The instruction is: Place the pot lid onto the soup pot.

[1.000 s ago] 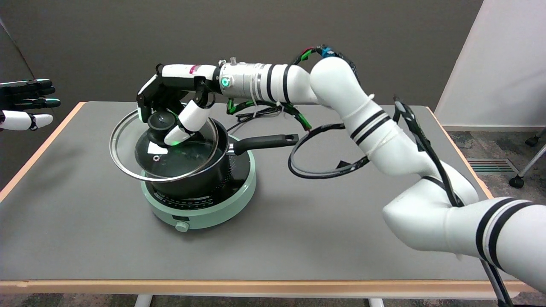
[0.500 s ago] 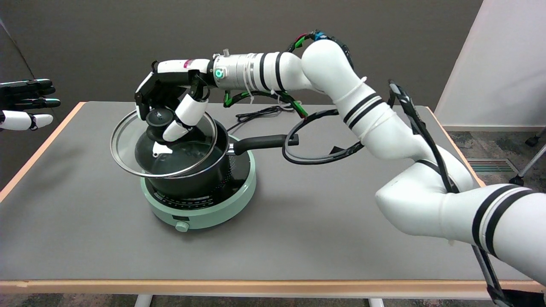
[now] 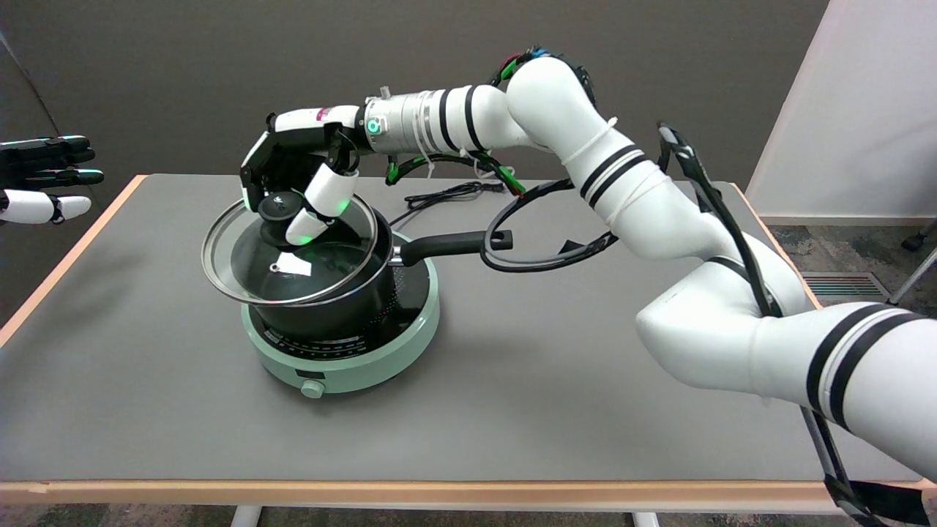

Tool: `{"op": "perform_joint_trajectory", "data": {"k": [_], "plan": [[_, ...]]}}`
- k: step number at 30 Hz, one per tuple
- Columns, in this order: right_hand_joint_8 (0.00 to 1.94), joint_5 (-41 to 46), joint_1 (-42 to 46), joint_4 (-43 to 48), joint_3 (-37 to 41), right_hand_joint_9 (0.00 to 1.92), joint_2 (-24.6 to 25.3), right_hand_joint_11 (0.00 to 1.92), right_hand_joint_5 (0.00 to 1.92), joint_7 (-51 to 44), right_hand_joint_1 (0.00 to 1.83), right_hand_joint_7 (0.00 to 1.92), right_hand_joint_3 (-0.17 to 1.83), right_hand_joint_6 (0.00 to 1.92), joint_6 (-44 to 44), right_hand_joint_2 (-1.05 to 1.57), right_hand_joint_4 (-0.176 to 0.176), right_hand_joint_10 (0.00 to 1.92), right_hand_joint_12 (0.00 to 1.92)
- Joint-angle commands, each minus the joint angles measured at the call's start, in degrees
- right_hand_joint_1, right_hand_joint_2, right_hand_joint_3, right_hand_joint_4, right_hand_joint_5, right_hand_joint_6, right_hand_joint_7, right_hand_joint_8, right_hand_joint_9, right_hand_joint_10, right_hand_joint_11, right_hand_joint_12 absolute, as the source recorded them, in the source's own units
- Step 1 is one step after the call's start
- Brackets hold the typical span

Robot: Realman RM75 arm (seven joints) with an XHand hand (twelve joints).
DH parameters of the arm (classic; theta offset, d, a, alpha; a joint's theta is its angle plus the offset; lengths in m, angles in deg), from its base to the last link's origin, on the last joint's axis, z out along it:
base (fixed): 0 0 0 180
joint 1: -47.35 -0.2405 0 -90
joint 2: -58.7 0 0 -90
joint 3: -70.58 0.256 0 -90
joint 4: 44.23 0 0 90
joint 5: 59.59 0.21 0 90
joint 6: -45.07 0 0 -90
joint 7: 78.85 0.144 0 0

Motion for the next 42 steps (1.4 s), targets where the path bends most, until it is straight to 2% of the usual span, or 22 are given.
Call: {"op": "perform_joint_trajectory", "data": {"k": [1,24,42], "plan": [[1.45,-2.1,-3.5,-6.2,-0.3,0.76,1.2,0.63,0.70,0.2,1.35,0.83,0.71,1.07,1.0,0.85,0.050,1.92,1.92],[1.45,-3.7,-4.5,-10.7,-0.2,0.76,2.6,0.64,0.70,0.1,1.35,0.83,0.71,1.08,-1.5,0.85,0.057,1.92,1.92],[1.46,-4.2,-3.9,-10.3,0.2,0.76,2.6,0.64,0.70,0.3,1.35,0.83,0.71,1.09,-0.6,0.85,0.063,1.92,1.92]]}}
